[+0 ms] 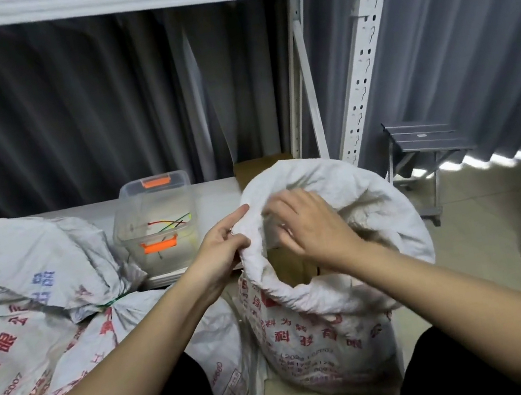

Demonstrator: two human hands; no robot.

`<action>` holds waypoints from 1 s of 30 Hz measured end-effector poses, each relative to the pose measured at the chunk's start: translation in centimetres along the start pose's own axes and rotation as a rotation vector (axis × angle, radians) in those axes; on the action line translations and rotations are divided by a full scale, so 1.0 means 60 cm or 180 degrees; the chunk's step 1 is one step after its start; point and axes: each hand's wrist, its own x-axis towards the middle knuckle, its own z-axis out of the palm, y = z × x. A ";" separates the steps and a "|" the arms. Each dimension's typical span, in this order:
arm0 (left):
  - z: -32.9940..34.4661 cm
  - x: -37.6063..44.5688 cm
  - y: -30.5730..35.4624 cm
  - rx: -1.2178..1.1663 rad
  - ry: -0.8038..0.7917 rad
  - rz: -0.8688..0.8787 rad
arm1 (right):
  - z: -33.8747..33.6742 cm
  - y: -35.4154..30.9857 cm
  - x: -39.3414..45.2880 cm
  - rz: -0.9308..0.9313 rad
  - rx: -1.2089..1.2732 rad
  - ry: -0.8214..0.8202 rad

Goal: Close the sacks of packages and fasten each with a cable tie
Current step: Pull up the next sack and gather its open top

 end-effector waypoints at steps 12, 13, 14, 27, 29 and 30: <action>0.004 -0.051 -0.049 0.1449 0.0829 0.0599 | 0.046 0.007 0.093 0.0042 -0.0089 -0.1157; 0.007 -0.053 -0.058 0.1685 0.0933 0.0754 | 0.049 0.003 0.097 0.0252 0.0034 -0.1209; 0.007 -0.055 -0.062 0.1779 0.1057 0.0853 | 0.051 0.002 0.100 0.0476 0.0289 -0.1261; -0.037 -0.015 -0.068 -0.0477 0.0282 -0.0768 | 0.059 0.023 0.099 0.0440 0.1185 -0.1988; -0.029 -0.020 -0.075 0.0190 0.0600 -0.0533 | 0.070 0.030 0.108 0.0621 0.1267 -0.2036; -0.028 -0.023 -0.081 0.0575 0.0834 -0.0267 | 0.073 0.034 0.111 0.0733 0.1418 -0.2108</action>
